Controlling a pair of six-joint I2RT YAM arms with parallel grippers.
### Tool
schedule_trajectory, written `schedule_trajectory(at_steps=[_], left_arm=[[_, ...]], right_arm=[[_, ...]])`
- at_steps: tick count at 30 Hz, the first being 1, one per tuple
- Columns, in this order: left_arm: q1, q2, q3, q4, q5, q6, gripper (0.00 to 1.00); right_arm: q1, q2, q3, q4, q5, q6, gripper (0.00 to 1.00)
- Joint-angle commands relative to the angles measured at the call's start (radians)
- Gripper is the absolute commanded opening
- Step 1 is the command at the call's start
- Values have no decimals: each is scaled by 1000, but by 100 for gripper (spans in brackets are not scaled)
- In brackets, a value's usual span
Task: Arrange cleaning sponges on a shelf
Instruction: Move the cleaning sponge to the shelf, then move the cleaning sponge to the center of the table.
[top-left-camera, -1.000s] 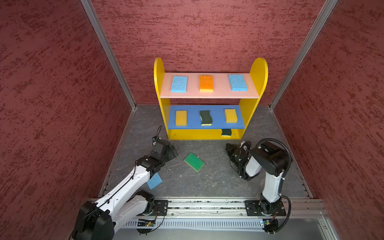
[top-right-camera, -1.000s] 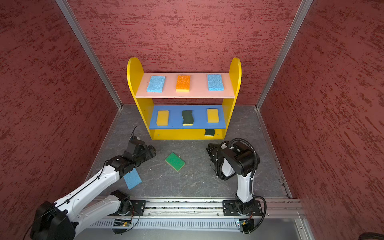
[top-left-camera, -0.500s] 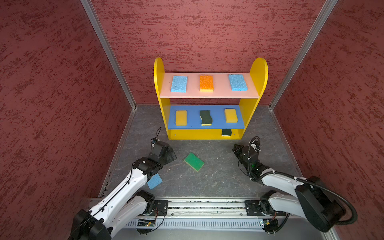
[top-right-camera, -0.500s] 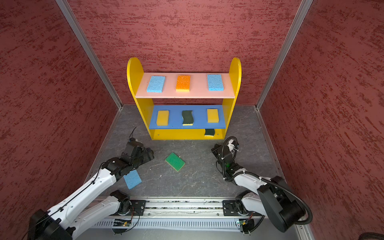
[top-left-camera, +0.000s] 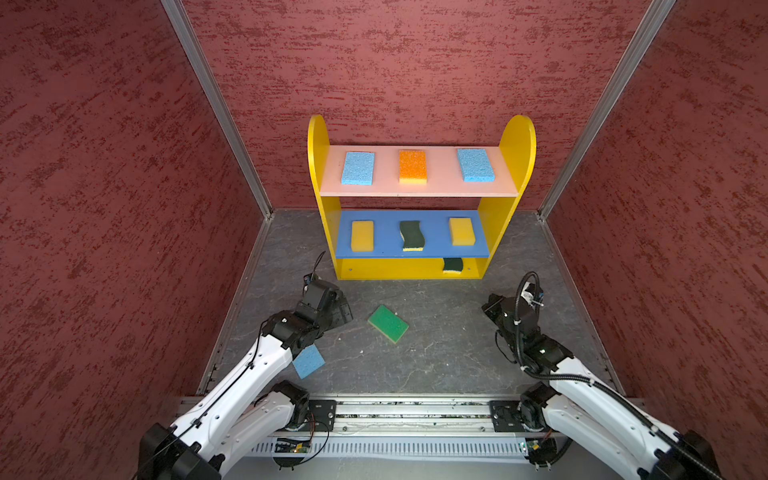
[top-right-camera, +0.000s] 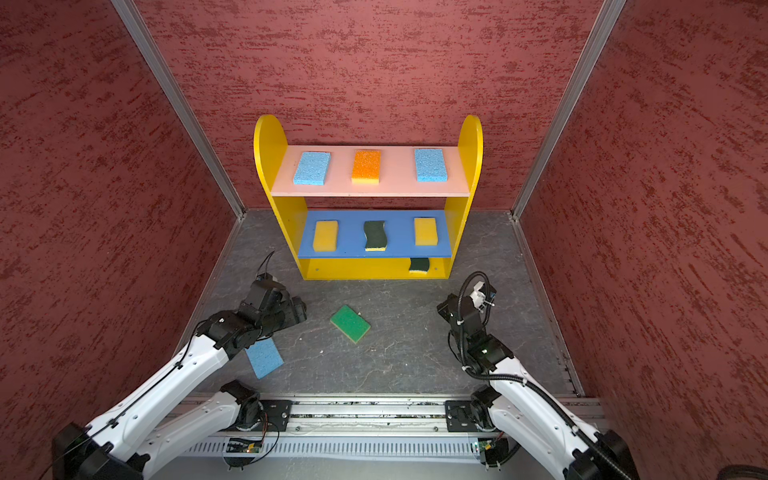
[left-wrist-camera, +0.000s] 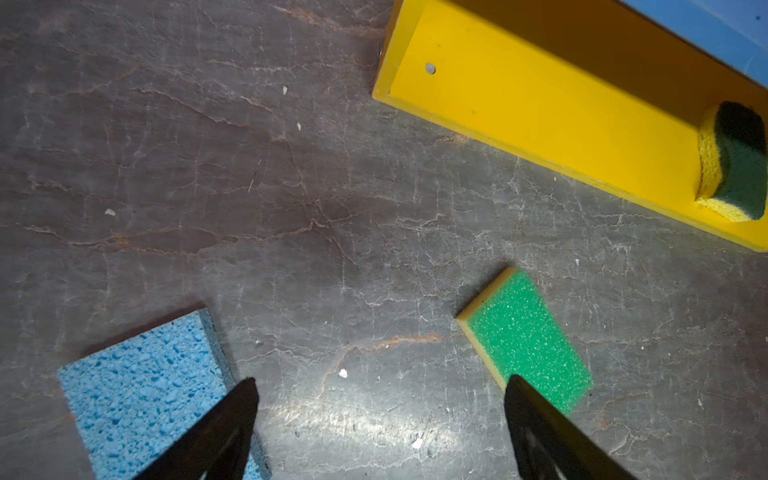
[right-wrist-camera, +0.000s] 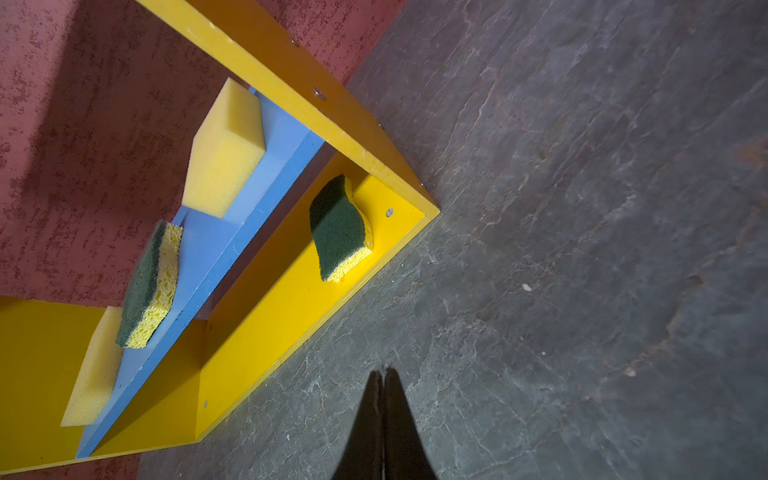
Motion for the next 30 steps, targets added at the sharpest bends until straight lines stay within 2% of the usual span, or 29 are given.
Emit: schedule_trajectory(at_steps=[1, 3, 9, 13, 20, 25, 30], left_arm=[[-7, -11, 21, -61, 14, 16, 93], [-7, -8, 20, -81, 19, 15, 94], [-25, 19, 17, -97, 23, -32, 94], [-25, 41, 22, -126, 26, -63, 96], [-23, 36, 29, -203, 16, -159, 98], [-23, 35, 5, -192, 47, -198, 98], [-7, 29, 0, -301, -28, -292, 99]], right_arm=[[-4, -39, 2, -112, 22, -57, 17], [-5, -46, 11, -139, 8, -81, 28], [-5, -53, 20, -167, -25, -137, 50], [-5, -49, 26, -141, -61, -205, 60], [-4, 7, 48, -85, -125, -331, 68], [-5, 59, 42, 19, -202, -379, 73], [-3, 138, 55, 88, -265, -408, 74]])
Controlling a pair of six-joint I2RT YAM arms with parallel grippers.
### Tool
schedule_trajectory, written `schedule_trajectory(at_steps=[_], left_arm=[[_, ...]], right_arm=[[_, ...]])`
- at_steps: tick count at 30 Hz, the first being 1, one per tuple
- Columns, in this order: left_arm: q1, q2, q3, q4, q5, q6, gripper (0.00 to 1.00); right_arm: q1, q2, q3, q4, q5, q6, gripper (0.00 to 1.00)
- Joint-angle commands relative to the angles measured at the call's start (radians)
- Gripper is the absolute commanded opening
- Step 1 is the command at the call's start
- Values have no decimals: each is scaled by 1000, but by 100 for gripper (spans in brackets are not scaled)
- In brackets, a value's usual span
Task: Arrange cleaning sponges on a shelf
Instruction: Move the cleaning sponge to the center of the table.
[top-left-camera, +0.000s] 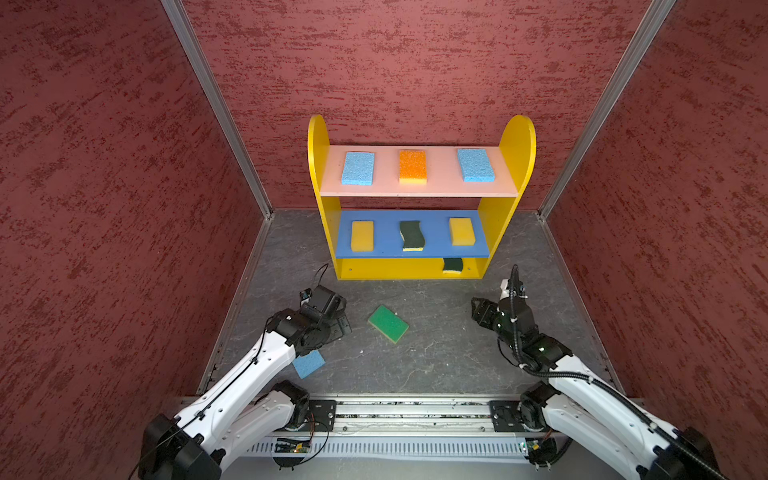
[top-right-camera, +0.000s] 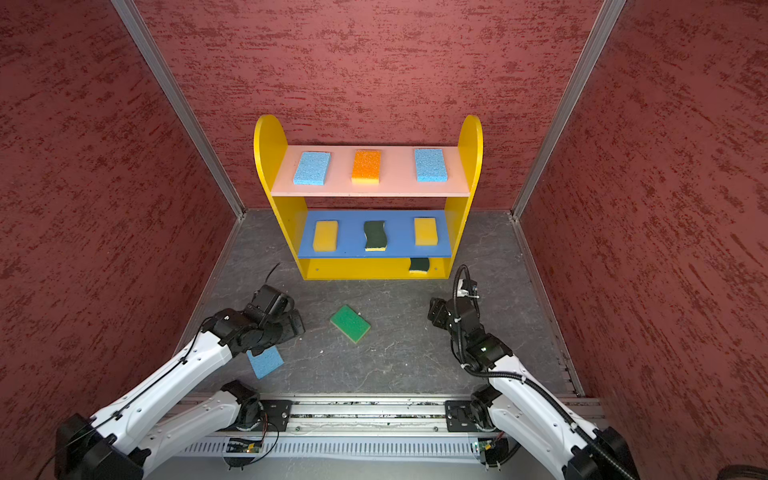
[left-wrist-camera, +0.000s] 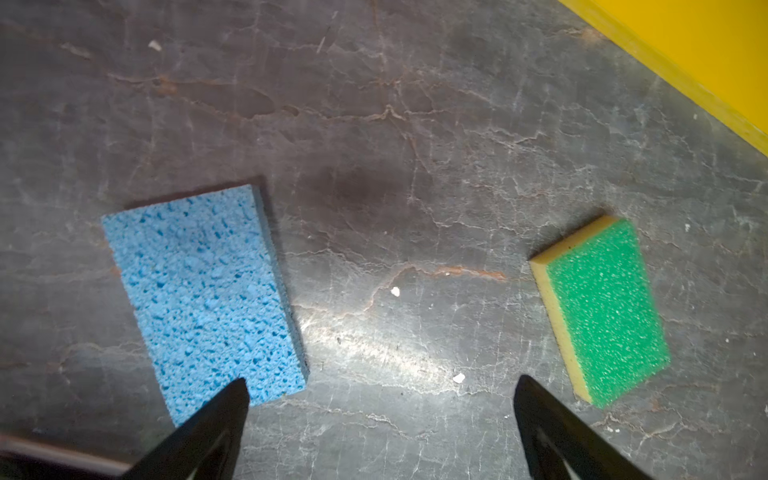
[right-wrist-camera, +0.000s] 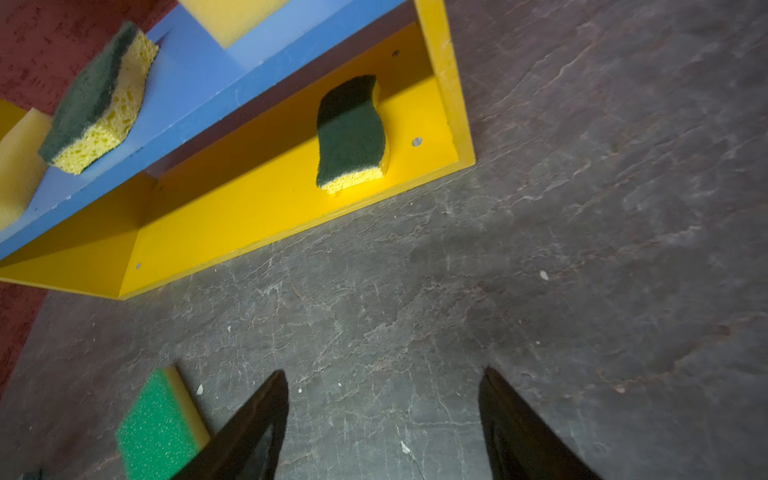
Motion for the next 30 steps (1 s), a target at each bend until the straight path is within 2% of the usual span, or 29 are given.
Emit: schedule_trajectory(at_steps=[1, 6, 10, 15, 25, 30], left_arm=[[23, -7, -10, -82, -41, -77, 100], [109, -2, -30, -93, -7, -129, 99], [239, -25, -81, -41, 86, -125, 99], [375, -32, -138, -15, 134, -112, 99], [395, 94, -104, -40, 51, -101, 99], [394, 113, -103, -34, 46, -98, 99]], right_arm=[[-5, 37, 36, 98, -72, -47, 74], [-4, 93, 19, 182, -114, -38, 75], [-3, 128, 15, 230, -141, -40, 75], [-4, 170, 7, 292, -158, -47, 76], [-4, 257, 0, 404, -205, -30, 76], [-4, 285, -6, 432, -208, -27, 76]])
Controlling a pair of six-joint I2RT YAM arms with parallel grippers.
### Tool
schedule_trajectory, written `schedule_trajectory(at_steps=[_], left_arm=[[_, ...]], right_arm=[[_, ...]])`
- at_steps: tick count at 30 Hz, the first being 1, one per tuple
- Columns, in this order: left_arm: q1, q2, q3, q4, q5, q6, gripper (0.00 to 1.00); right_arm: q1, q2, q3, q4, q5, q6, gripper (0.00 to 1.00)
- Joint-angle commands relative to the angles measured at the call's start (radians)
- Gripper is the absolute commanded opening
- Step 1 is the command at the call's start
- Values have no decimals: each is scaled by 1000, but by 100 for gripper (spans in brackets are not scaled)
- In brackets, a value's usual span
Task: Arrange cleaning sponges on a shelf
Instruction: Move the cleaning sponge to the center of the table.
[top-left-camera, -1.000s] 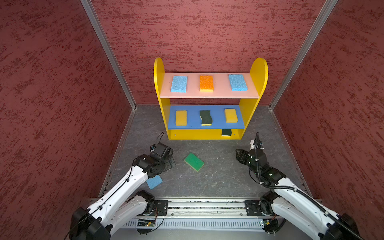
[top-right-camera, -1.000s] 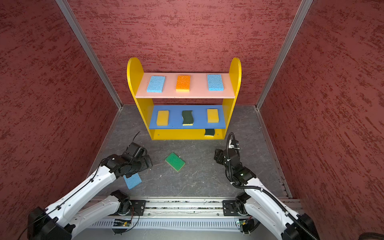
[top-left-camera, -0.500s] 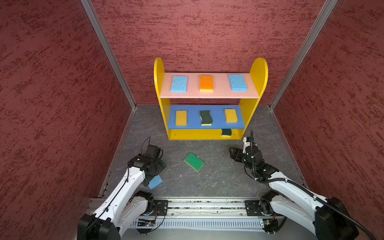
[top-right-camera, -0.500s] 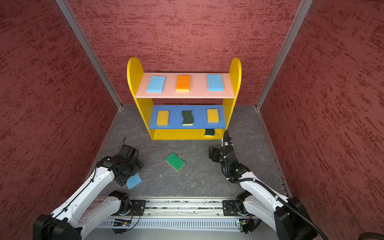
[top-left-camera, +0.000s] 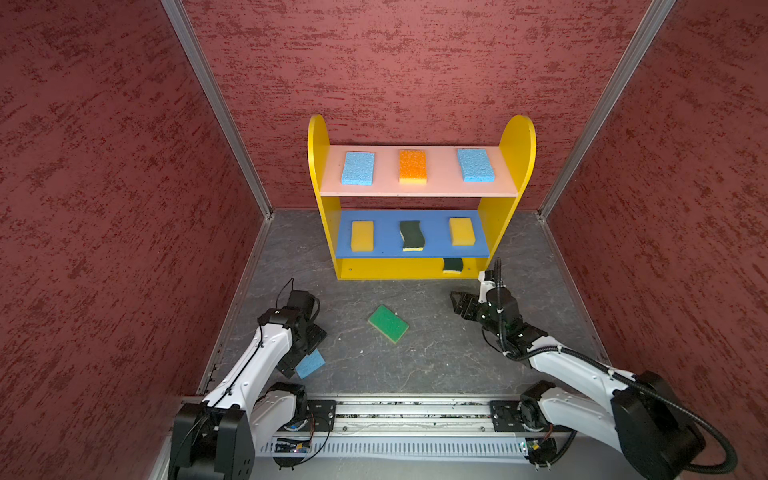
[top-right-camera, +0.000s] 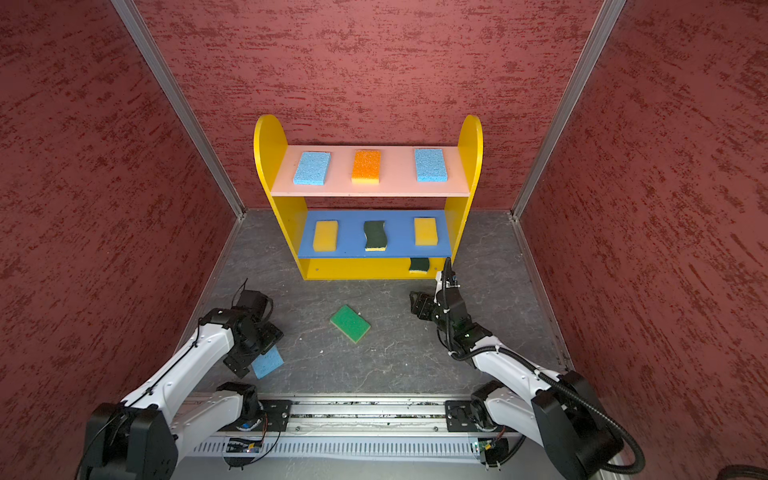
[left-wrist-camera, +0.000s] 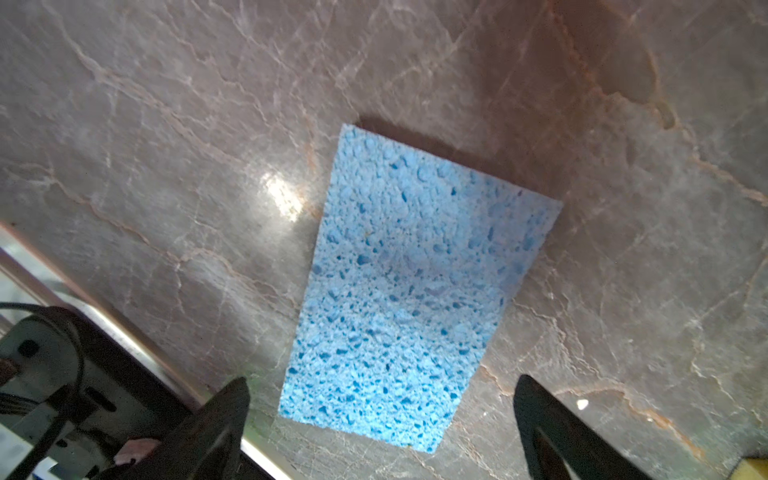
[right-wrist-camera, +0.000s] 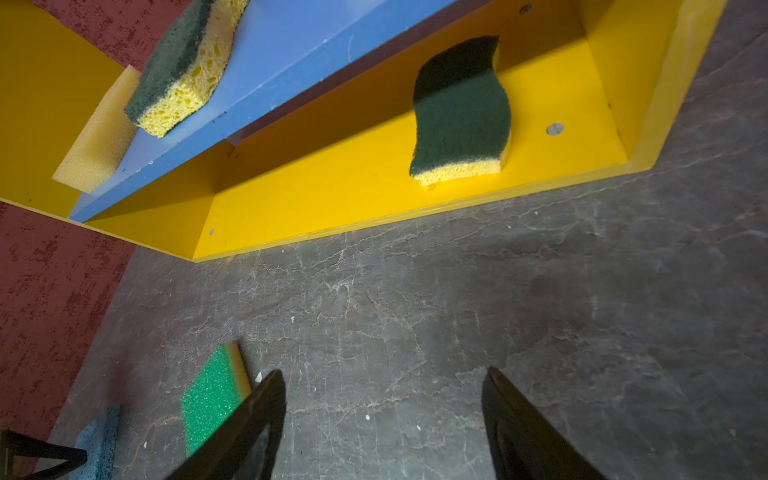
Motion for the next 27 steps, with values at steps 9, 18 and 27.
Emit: schedule_trajectory(at_steps=[9, 18, 27], left_arm=[[-20, 34, -35, 95, 13, -16, 99], [-51, 46, -49, 127, 41, -27, 99], [-179, 132, -13, 186, 42, -66, 99]], right_arm=[[-5, 21, -13, 86, -23, 12, 76], [-4, 8, -15, 76, -11, 0, 76], [-5, -31, -36, 49, 13, 2, 76]])
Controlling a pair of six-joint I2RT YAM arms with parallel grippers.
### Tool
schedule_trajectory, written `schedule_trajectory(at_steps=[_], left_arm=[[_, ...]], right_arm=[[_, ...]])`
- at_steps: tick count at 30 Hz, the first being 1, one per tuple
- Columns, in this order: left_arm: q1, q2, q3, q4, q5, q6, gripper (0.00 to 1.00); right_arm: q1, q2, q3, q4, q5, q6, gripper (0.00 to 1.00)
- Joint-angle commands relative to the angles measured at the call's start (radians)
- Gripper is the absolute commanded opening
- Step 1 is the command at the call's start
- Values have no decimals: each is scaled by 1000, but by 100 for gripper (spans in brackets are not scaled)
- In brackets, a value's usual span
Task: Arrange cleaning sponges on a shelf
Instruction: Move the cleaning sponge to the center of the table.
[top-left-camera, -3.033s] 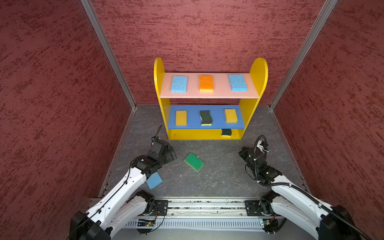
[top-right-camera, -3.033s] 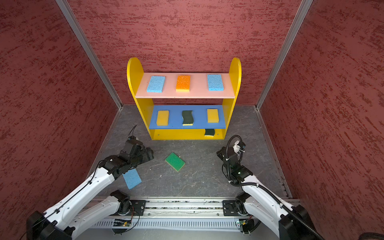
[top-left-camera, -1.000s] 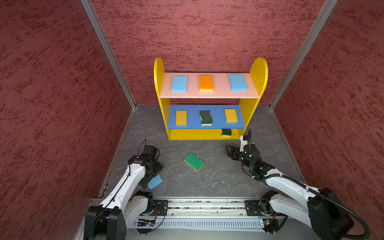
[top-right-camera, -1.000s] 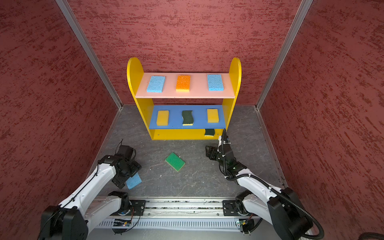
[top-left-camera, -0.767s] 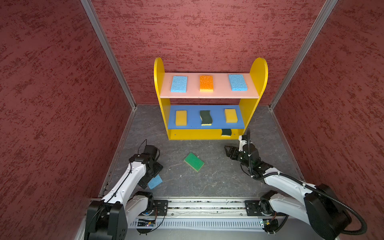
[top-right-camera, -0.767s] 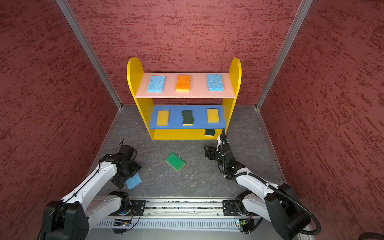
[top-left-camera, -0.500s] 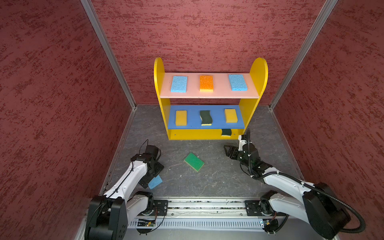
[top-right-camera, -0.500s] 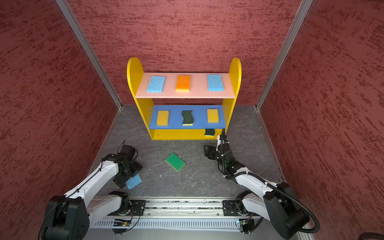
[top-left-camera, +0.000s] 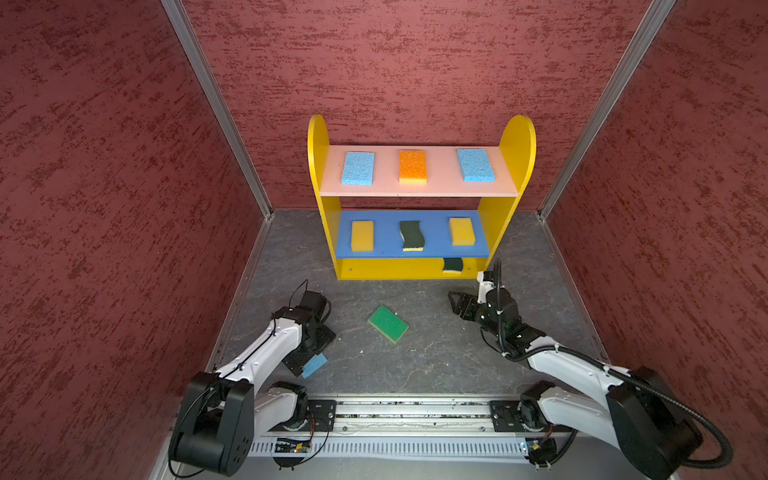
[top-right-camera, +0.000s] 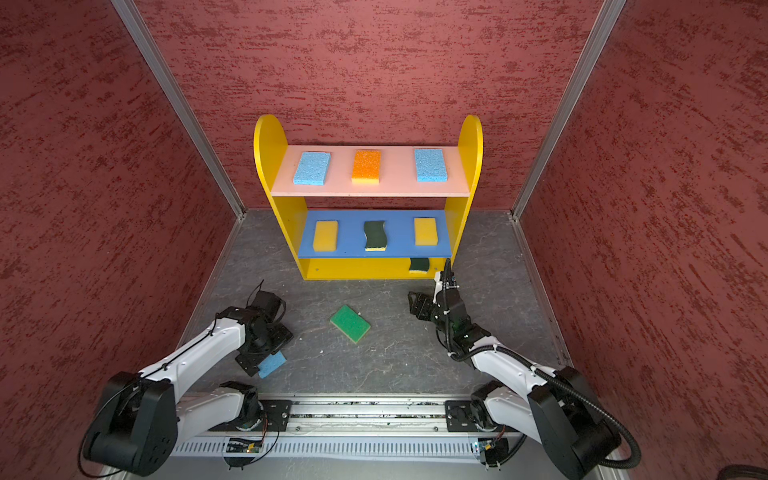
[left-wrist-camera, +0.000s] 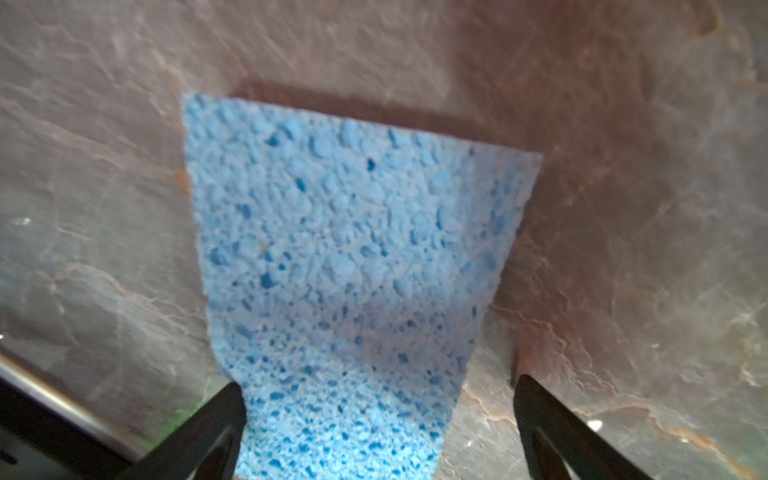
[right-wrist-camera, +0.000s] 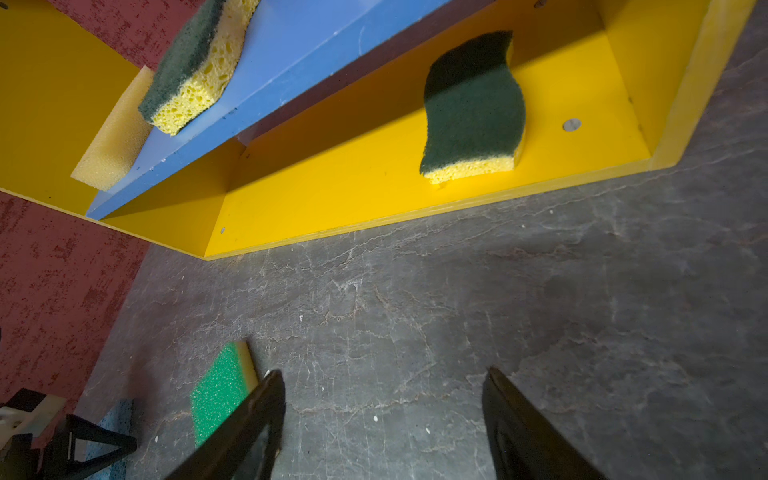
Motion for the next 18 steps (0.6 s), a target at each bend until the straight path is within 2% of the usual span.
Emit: schedule_trajectory(at_steps=[1, 9, 15, 18], left_arm=[[-58, 8, 42, 46, 0, -21, 99], [-120, 104, 96, 151, 42, 19, 99], [-214, 227, 159, 230, 5, 136, 97], [-240, 250, 182, 246, 10, 149, 97]], right_arm=[[-5, -33, -12, -3, 30, -6, 76], [-5, -86, -33, -38, 49, -4, 76], [-7, -160, -55, -96, 79, -10, 77], [-7, -196, -56, -130, 92, -20, 77]])
